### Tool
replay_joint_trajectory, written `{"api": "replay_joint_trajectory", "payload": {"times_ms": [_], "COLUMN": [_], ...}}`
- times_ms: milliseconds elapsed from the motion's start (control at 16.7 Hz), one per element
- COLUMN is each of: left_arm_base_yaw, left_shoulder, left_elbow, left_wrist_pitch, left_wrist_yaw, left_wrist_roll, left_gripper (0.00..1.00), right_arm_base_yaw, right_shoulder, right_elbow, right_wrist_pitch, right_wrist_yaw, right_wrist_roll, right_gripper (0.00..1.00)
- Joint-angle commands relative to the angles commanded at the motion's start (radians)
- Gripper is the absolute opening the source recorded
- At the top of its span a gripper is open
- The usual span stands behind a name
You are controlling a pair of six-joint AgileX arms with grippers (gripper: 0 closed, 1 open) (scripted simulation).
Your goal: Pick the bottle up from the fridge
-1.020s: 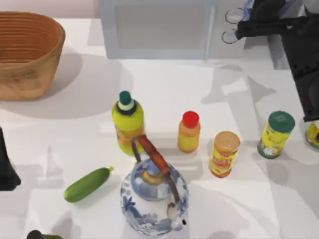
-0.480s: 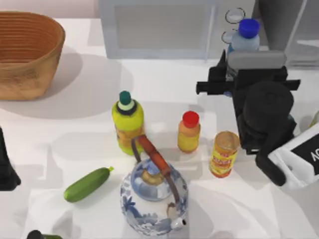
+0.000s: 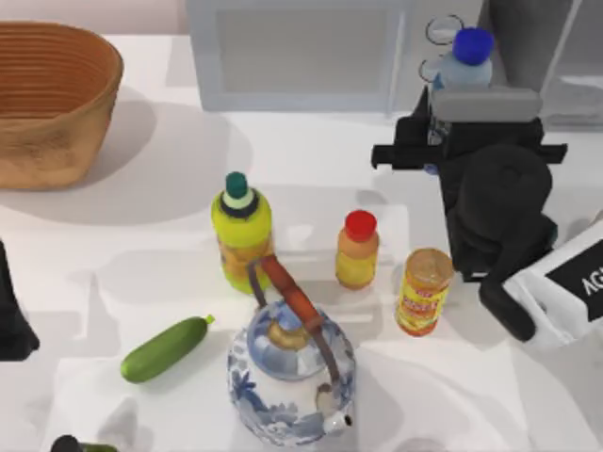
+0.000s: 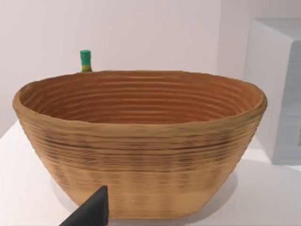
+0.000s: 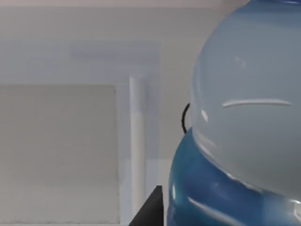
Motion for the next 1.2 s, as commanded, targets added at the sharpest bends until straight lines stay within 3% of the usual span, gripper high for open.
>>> {"api": "replay_joint_trajectory", "payload": {"times_ms": [420,780,1200], "left_arm_base_yaw": [0.000,0.000,0.000], "left_shoulder": [0.000,0.000,0.000], "left_elbow": [0.000,0.000,0.000], "left_wrist_pitch": [0.000,0.000,0.000], "left_wrist_yaw": [0.000,0.000,0.000], "left_wrist_roll": [0.000,0.000,0.000], "left_gripper": [1.00,1.00,1.00], "right_arm_base_yaw": [-0.062,-0.057,-0.057], "right_shoulder": [0.178,0.212,0.212], "right_elbow": [0.164,0.184,0.184], "right_wrist_pitch": [0.000,0.018,0.018], "right_wrist_yaw": [-0.055,-0.071,-0.071], "right_wrist_roll": [-0.001,-0.007,-0.007], "right_gripper": [0.00,0.00,0.53]}}
